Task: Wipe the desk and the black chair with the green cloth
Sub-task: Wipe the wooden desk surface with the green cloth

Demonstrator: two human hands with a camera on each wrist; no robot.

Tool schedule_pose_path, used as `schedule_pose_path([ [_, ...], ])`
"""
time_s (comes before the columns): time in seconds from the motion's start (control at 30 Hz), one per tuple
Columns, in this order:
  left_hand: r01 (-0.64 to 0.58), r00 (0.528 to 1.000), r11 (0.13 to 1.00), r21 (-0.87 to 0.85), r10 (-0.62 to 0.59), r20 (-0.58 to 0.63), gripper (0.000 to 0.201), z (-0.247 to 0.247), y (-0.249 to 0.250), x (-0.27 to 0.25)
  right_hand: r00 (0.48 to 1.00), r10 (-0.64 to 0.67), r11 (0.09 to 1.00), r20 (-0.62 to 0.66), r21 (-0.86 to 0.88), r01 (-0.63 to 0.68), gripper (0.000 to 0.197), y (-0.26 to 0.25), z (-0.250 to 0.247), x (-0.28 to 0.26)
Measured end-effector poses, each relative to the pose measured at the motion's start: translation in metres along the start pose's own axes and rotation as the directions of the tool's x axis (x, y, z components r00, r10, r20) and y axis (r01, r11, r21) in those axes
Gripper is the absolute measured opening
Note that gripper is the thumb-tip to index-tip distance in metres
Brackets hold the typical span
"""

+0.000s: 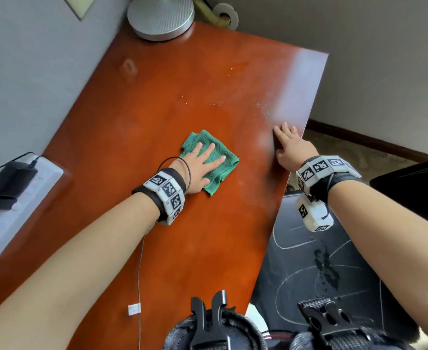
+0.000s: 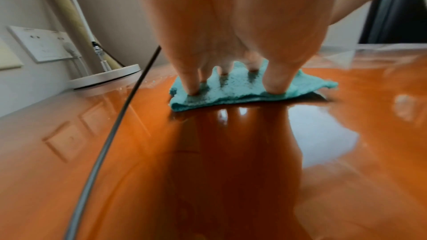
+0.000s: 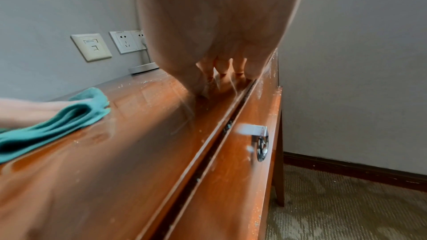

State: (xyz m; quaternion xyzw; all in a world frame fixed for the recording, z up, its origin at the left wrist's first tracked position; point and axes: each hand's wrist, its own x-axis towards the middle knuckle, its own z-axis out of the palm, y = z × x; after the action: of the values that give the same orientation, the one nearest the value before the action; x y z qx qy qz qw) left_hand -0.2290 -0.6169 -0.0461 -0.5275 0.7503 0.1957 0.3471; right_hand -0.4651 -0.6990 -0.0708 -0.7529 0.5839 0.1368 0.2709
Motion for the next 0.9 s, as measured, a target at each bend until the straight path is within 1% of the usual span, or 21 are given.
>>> schedule_pose_path([
  [0.17, -0.135, 0.991, 0.986, 0.101, 0.135, 0.004, 0.069, 0.033, 0.026, -0.029, 1.000, -0.009, 1.000, 0.028, -0.020, 0.010, 0.066, 0.001, -0.004, 0.000],
  [0.23, -0.172, 0.985, 0.979, 0.106, 0.172, 0.008, 0.068, 0.045, 0.035, -0.035, 1.000, -0.012, 1.000, 0.026, -0.018, 0.013, 0.066, 0.000, -0.004, 0.000],
  [0.37, -0.191, 0.981, 0.977, 0.092, 0.192, -0.011, 0.065, 0.052, 0.037, -0.036, 1.000, -0.009, 1.000, 0.022, -0.011, 0.009, 0.065, 0.000, -0.003, 0.001],
  [0.5, -0.177, 0.980, 0.973, 0.150, 0.188, -0.062, 0.063, 0.054, 0.033, -0.035, 0.999, -0.024, 1.000, 0.022, -0.003, 0.024, 0.064, 0.002, -0.007, 0.000],
  [0.57, -0.140, 0.984, 0.977, 0.162, 0.156, -0.088, 0.062, 0.057, 0.033, -0.036, 0.999, -0.029, 1.000, 0.027, -0.001, 0.029, 0.064, 0.004, -0.008, -0.001],
  [0.67, -0.047, 0.991, 0.985, 0.168, 0.067, -0.113, 0.061, 0.064, 0.023, -0.042, 0.999, -0.013, 1.000, 0.048, -0.009, 0.013, 0.064, 0.002, -0.008, 0.001],
  [0.77, 0.083, 0.993, 0.984, 0.155, -0.068, -0.099, 0.062, 0.072, 0.002, -0.053, 0.999, 0.002, 1.000, 0.044, -0.014, -0.001, 0.065, 0.000, -0.005, 0.002],
  [0.83, 0.173, 0.983, 0.976, 0.135, -0.163, -0.081, 0.064, 0.076, -0.013, -0.058, 1.000, 0.005, 1.000, 0.029, -0.019, -0.005, 0.065, 0.000, -0.003, 0.002],
  [0.9, 0.253, 0.967, 0.965, 0.063, -0.250, -0.055, 0.065, 0.078, -0.027, -0.060, 1.000, 0.007, 1.000, 0.014, -0.023, -0.006, 0.066, 0.000, -0.001, 0.001],
])
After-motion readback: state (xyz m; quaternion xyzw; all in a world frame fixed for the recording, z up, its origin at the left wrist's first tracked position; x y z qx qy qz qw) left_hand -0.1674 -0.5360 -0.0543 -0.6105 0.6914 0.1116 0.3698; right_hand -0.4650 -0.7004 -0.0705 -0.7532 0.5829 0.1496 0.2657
